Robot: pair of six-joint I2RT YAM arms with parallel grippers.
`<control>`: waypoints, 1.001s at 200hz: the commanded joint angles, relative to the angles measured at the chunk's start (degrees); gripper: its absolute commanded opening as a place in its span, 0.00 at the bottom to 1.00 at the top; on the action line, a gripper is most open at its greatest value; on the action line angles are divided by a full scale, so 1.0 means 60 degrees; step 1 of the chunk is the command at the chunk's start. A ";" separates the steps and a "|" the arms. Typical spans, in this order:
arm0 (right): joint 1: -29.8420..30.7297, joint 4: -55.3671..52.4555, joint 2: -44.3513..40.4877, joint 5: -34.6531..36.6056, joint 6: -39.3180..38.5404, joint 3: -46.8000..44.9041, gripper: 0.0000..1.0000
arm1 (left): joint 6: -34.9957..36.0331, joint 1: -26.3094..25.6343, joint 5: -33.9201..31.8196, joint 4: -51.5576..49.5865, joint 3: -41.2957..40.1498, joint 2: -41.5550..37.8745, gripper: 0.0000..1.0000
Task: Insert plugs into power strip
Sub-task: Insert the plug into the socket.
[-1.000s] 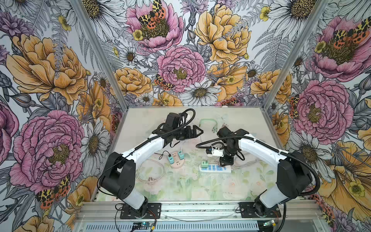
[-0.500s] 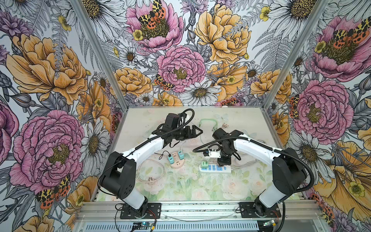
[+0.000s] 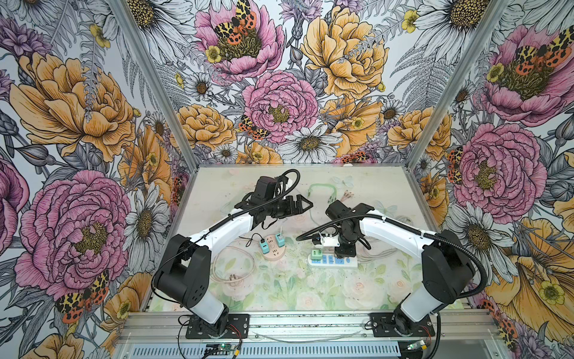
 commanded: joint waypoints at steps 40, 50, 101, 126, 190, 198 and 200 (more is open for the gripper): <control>0.0122 -0.0169 0.0026 0.0768 -0.0142 -0.0528 0.00 | -0.0124 0.0075 0.0171 0.0177 -0.0089 -0.0336 0.99; 0.0132 -0.0174 0.0093 0.0773 -0.0191 -0.0470 0.00 | -0.0126 0.0075 0.0162 0.0160 -0.0090 -0.0351 0.99; 0.0519 -0.0169 0.0888 0.1622 -0.0221 -0.0553 0.00 | -0.0096 0.0069 0.0090 0.0059 -0.0061 -0.0398 0.99; 0.0616 -0.0104 0.1373 0.1552 -0.0102 -0.0594 0.00 | -0.0072 0.0051 0.0087 -0.0061 0.0010 -0.0394 0.99; 0.0677 0.0358 0.1656 0.1538 -0.0078 -0.1301 0.00 | -0.0052 -0.0171 -0.0066 -0.0333 0.0247 -0.0563 0.99; 0.0661 0.0611 0.1600 0.1482 -0.0032 -0.1564 0.00 | -0.0035 -0.0199 -0.0082 -0.0381 0.0286 -0.0595 0.99; 0.0664 0.0696 0.1576 0.1474 -0.0022 -0.1642 0.00 | -0.0019 -0.0201 -0.0087 -0.0402 0.0287 -0.0587 0.99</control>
